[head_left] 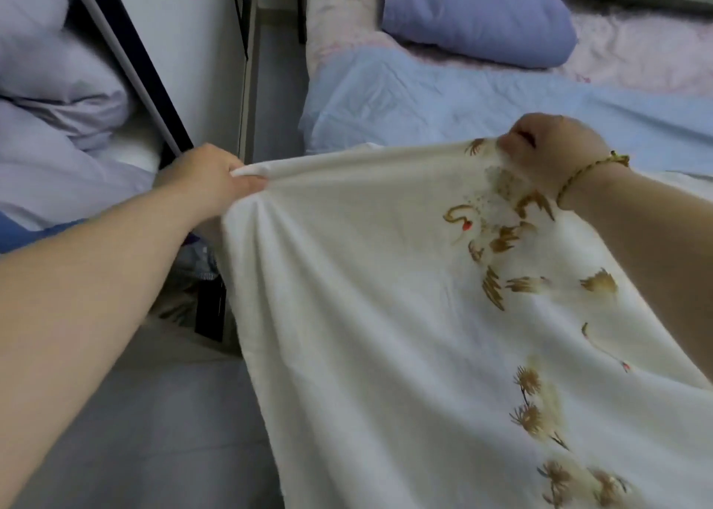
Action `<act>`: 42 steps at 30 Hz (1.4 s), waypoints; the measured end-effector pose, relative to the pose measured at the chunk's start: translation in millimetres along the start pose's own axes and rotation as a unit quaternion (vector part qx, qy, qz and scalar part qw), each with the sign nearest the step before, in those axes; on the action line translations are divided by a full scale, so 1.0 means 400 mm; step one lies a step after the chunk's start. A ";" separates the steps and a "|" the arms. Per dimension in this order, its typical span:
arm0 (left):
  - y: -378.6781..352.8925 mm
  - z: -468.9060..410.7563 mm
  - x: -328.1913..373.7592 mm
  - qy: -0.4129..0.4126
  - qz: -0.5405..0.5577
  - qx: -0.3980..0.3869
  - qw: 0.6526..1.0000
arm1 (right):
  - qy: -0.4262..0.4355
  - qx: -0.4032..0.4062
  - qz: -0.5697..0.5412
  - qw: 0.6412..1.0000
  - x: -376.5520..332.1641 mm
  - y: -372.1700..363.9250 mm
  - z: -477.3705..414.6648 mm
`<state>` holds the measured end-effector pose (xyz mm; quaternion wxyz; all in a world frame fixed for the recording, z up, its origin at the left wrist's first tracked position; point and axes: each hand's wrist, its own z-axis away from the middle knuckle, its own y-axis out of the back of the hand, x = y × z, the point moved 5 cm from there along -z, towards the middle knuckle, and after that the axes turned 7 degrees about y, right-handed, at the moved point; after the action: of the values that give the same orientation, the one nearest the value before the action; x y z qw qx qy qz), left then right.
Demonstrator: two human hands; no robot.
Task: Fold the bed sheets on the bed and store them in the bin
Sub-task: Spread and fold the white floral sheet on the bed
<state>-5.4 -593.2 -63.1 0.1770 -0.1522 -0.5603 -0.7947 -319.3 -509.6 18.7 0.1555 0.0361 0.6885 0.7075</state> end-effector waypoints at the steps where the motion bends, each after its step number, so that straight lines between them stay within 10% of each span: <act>1: 0.001 -0.018 -0.006 0.004 -0.026 0.013 1.000 | -0.003 0.000 0.005 1.000 -0.001 -0.008 -0.033; 8: -0.150 -0.052 -0.066 0.048 -0.001 -0.020 0.999 | -0.057 -0.148 0.016 0.987 0.027 -0.219 -0.081; 19: -0.113 -0.147 -0.042 0.054 -0.067 0.139 0.987 | -0.026 0.061 0.068 0.995 -0.005 -0.172 -0.121; 25: -0.305 0.038 -0.067 0.094 0.135 0.019 0.986 | -0.058 0.011 -0.002 0.998 0.002 -0.275 -0.005; 29: -0.457 0.337 -0.051 0.077 0.396 -0.073 0.912 | -0.060 -0.084 -0.015 0.995 0.045 -0.306 0.121; 35: -0.524 0.643 -0.073 0.142 0.412 -0.150 0.887 | -0.019 -0.186 0.023 0.982 0.110 -0.290 0.426; 39: -0.520 0.761 -0.085 0.079 0.347 -0.112 0.928 | -0.059 -0.217 0.013 0.974 0.197 -0.293 0.683; 42: -0.526 0.888 -0.041 -0.142 0.188 -0.056 0.970 | -0.091 -0.184 -0.012 0.979 0.275 -0.304 0.859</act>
<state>-70.4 -190.8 -130.8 0.2327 -0.3756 -0.4959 -0.7476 -312.0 -148.6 -102.0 0.2298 0.0630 0.5295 0.8141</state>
